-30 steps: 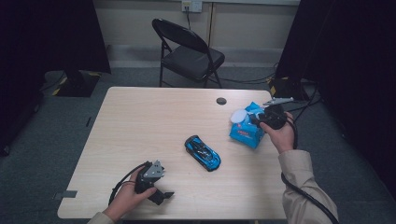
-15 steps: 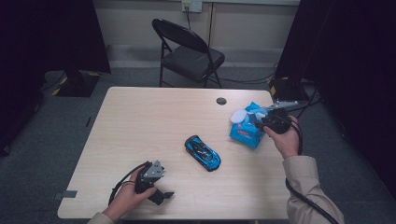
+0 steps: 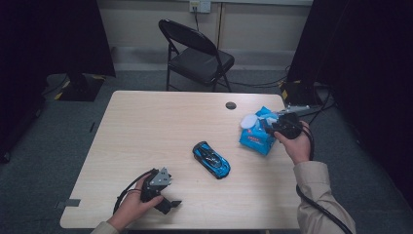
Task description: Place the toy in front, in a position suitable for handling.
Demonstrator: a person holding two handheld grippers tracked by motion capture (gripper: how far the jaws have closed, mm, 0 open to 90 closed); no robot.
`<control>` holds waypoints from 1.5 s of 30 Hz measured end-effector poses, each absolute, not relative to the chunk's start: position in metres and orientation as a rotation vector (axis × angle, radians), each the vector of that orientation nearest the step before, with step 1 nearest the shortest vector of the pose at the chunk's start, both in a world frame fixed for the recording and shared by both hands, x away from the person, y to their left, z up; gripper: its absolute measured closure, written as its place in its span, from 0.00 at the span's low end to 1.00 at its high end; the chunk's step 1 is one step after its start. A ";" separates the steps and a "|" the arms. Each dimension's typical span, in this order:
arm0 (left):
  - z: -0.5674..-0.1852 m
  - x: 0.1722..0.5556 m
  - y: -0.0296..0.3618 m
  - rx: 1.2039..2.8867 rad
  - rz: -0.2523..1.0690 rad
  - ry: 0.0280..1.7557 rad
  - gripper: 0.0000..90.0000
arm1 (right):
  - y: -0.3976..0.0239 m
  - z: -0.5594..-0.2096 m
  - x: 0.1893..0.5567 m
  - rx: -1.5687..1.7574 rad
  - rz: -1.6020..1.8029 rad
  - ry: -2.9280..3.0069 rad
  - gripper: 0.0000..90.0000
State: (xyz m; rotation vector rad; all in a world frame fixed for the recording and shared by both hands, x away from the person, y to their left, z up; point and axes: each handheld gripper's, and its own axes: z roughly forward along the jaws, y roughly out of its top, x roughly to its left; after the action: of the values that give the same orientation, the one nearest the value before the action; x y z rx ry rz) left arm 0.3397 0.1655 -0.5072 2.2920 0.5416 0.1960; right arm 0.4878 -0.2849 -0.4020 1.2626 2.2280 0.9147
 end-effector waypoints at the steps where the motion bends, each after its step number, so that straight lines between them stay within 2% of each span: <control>1: -0.507 0.340 0.165 2.291 0.196 0.542 0.00 | -0.286 -0.401 0.487 1.260 0.918 2.226 0.65; 14: -0.507 0.340 0.165 2.292 0.195 0.542 0.00 | -0.301 -0.399 0.473 1.288 0.908 2.192 0.63; 23: -0.507 0.340 0.165 2.292 0.196 0.542 0.00 | -0.295 -0.406 0.493 1.323 0.916 2.165 0.57; 28: -0.507 0.340 0.165 2.292 0.195 0.541 0.00 | -0.287 -0.406 0.507 1.315 0.899 2.170 0.70; 32: -0.507 0.340 0.165 2.292 0.195 0.542 0.00 | -0.284 -0.404 0.512 1.318 0.879 2.163 0.88; 35: -0.507 0.340 0.165 2.292 0.195 0.541 0.00 | -0.285 -0.402 0.513 1.318 0.893 2.147 0.98; 45: -0.507 0.340 0.165 2.292 0.196 0.541 0.00 | -0.284 -0.391 0.510 1.300 0.910 2.145 1.00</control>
State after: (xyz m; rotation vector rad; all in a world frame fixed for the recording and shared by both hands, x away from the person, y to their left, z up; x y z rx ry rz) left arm 0.3396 0.1654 -0.5072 2.2917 0.5410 0.1956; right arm 0.5100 -0.2837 -0.3907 1.2995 2.1447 0.9097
